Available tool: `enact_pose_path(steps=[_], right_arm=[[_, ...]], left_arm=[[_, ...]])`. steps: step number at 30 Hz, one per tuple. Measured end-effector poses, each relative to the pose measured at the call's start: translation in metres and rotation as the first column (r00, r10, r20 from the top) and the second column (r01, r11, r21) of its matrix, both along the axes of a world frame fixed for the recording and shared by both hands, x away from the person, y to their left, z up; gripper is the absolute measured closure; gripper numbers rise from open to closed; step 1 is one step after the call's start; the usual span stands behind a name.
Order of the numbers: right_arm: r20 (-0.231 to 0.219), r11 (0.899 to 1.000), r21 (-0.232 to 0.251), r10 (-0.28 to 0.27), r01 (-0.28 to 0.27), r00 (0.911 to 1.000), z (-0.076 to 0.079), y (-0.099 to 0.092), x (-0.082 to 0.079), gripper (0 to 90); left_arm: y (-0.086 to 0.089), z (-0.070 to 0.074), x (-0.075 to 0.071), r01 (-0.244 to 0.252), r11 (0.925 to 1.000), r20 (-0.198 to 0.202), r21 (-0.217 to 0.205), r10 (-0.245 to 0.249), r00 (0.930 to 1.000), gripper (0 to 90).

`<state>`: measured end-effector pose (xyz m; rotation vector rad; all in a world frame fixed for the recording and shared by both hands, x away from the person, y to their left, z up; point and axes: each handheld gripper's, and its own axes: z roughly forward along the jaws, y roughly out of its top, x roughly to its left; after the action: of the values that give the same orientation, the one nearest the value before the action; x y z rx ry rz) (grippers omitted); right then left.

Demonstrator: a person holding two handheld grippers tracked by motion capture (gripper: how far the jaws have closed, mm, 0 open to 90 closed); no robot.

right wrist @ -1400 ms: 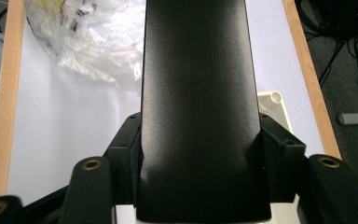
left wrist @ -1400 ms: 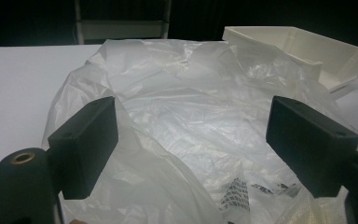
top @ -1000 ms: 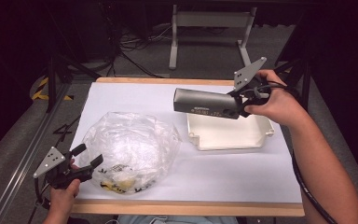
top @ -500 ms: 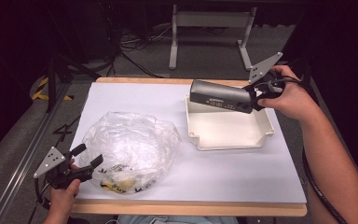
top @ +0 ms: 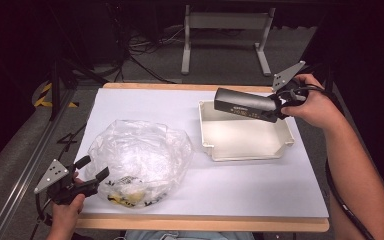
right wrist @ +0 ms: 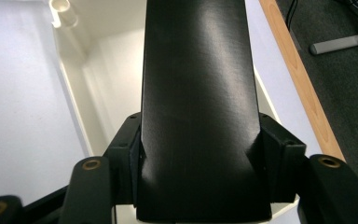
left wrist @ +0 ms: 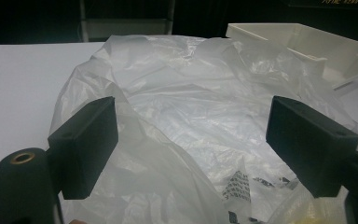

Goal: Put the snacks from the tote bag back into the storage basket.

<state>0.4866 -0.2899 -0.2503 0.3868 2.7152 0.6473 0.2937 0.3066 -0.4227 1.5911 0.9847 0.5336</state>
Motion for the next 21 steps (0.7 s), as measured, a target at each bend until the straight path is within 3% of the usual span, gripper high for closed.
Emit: enact_pose_path(steps=[12, 16, 18, 21], right_arm=[[-0.002, 1.0, -0.006, 0.02, -0.02, 0.9998, -0.014, -0.008, 0.009, 43.4], [-0.022, 0.999, -0.005, 0.046, -0.046, 0.9987, -0.02, -0.009, 0.012, 43.4], [-0.027, 0.998, 0.0, 0.058, -0.058, 0.998, -0.024, -0.011, 0.013, 43.4], [-0.032, 0.998, 0.008, 0.07, -0.07, 0.997, -0.028, -0.015, 0.016, 43.4]], left_arm=[[0.005, -0.001, -0.019, -0.028, 0.9994, 0.013, 0.021, 0.028, 0.9995, 17.4], [0.008, -0.002, -0.029, -0.055, 0.9979, 0.014, 0.035, 0.055, 0.9984, 17.3], [0.009, -0.001, -0.035, -0.08, 0.9942, 0.016, 0.072, 0.079, 0.9968, 17.3], [0.01, -0.001, -0.04, -0.096, 0.9928, 0.021, 0.07, 0.095, 0.9952, 17.2]])
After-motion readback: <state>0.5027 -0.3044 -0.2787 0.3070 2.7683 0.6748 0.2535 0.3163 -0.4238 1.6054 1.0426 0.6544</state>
